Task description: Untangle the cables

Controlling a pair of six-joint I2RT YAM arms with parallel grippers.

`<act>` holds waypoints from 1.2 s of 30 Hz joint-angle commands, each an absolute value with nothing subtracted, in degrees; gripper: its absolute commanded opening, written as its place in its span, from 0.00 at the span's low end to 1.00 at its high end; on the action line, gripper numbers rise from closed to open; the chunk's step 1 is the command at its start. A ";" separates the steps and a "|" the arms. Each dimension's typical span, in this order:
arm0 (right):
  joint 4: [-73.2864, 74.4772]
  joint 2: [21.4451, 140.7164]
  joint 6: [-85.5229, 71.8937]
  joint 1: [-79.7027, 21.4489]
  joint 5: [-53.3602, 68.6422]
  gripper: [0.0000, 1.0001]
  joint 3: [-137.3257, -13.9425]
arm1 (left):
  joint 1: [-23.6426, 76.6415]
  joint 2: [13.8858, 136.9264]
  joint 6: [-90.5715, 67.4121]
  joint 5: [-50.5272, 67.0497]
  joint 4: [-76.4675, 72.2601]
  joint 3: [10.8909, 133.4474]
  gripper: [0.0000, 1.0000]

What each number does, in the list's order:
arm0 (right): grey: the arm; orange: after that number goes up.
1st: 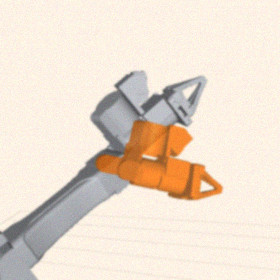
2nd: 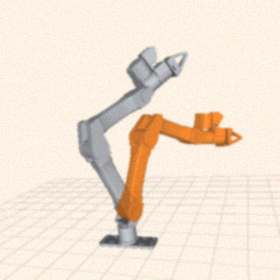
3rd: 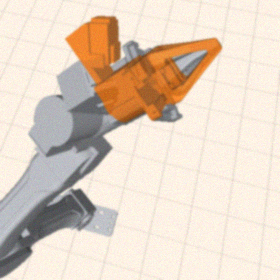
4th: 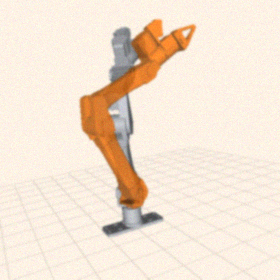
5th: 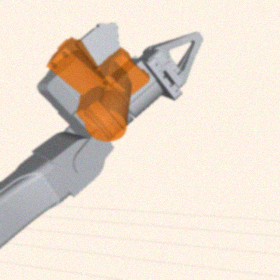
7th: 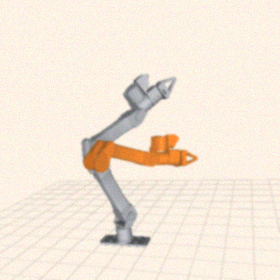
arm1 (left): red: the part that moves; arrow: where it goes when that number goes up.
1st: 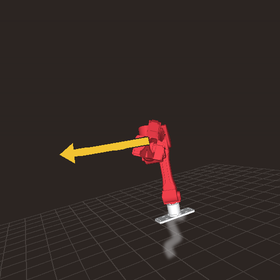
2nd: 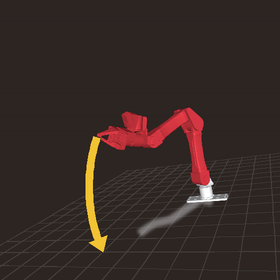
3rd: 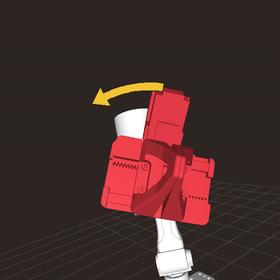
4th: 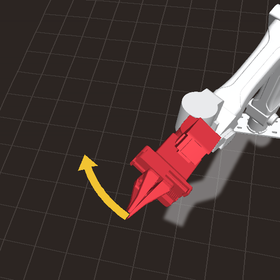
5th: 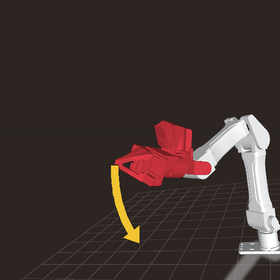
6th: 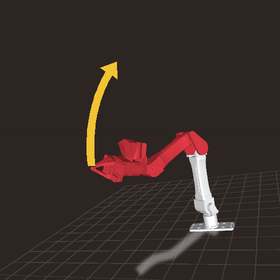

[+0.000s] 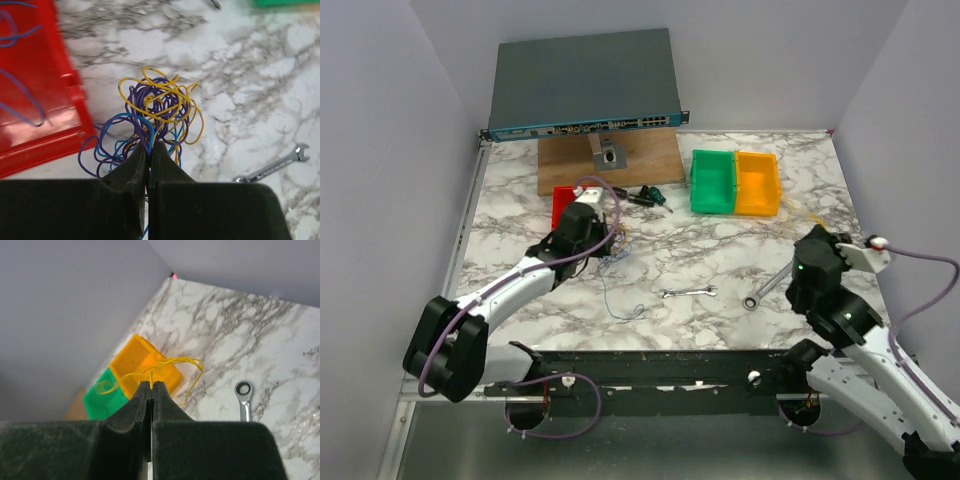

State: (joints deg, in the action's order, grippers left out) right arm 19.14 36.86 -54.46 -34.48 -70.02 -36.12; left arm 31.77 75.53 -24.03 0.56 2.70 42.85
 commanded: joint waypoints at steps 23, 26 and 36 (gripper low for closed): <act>12.97 63.92 -29.13 -34.15 -35.20 0.01 -63.82 | 26.92 70.39 -28.59 9.40 -11.18 35.57 0.00; 10.55 68.83 -28.11 -33.97 -35.01 0.01 -65.53 | 27.02 70.61 -28.48 9.38 -11.03 35.76 0.00; 4.74 83.84 -27.90 -28.09 -33.74 0.01 -69.88 | 28.37 71.60 -28.52 10.13 -11.30 36.34 0.00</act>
